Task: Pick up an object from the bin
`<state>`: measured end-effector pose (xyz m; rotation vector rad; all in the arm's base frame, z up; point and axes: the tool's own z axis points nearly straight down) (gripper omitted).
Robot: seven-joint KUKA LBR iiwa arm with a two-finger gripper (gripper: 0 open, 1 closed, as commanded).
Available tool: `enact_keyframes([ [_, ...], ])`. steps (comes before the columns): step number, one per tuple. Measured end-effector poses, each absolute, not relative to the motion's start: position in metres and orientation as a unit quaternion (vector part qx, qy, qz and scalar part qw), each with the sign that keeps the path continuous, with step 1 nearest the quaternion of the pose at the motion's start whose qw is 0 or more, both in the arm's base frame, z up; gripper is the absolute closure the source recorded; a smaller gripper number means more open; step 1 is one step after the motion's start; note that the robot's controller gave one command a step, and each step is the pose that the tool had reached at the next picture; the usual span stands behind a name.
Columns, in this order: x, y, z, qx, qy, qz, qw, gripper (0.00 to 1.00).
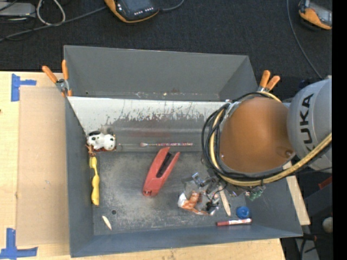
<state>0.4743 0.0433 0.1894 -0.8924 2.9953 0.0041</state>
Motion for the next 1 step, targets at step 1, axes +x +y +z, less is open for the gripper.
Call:
enact_keyframes([
  [1,0.4749,0.0415,0.2537,-0.295,0.955,0.003,0.004,1.00],
])
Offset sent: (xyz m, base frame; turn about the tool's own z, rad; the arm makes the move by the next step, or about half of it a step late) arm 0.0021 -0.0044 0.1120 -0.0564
